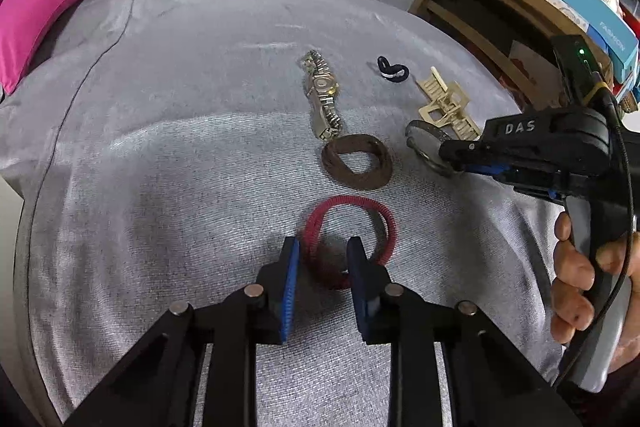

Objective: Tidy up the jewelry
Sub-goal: 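Grasp the red hair tie with the left tool while the right tool grasps the silver bangle, then carry red hair tie and silver bangle into the white box and release both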

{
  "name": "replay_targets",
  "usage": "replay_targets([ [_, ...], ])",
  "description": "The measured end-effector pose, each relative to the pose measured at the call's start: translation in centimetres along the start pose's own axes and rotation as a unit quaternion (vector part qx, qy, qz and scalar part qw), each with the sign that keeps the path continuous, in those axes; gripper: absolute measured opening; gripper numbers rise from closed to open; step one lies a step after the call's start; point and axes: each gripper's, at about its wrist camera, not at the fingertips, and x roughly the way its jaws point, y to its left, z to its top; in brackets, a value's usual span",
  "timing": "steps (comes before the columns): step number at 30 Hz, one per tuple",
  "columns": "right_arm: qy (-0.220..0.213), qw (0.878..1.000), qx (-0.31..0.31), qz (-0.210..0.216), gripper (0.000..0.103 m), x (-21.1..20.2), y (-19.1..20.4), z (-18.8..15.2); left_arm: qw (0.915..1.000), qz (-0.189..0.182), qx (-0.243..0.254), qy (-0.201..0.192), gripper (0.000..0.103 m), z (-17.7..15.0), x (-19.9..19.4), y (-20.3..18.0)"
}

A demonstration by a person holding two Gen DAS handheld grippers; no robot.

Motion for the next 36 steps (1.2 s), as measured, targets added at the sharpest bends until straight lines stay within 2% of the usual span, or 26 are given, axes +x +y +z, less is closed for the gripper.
replay_targets([
  [5, -0.010, 1.000, -0.019, -0.012, 0.008, -0.1, 0.2, -0.1, 0.9999, 0.009, 0.005, -0.004, 0.024, 0.1, 0.3, -0.6],
  [6, -0.011, 1.000, -0.023, -0.013, 0.008, -0.2, 0.3, -0.2, 0.9998, 0.015, 0.010, -0.005, 0.022, 0.1, 0.4, -0.8],
  [8, -0.012, 0.999, -0.033, -0.016, 0.008, -0.2, 0.4, -0.3, 0.9993, 0.033, 0.017, -0.002, 0.012, 0.2, 0.6, -1.1],
  [11, -0.012, 0.999, -0.044, -0.016, 0.007, -0.4, 0.4, -0.7, 0.9989, 0.044, 0.018, -0.001, 0.008, 0.2, 0.6, -1.2],
  [18, -0.012, 0.998, -0.059, -0.005, 0.006, -1.6, 0.1, -1.7, 0.9976, 0.067, 0.010, -0.009, 0.006, 0.2, 0.0, -1.1],
  [28, -0.037, 0.998, -0.054, 0.016, 0.006, -4.2, -1.0, -1.5, 0.9950, 0.085, -0.008, -0.051, 0.006, 0.6, -3.0, -0.1],
  [36, -0.044, 0.995, -0.076, 0.038, 0.006, -5.5, 0.8, -2.7, 0.9886, 0.124, -0.022, -0.082, 0.006, 0.5, -5.1, 0.6],
])
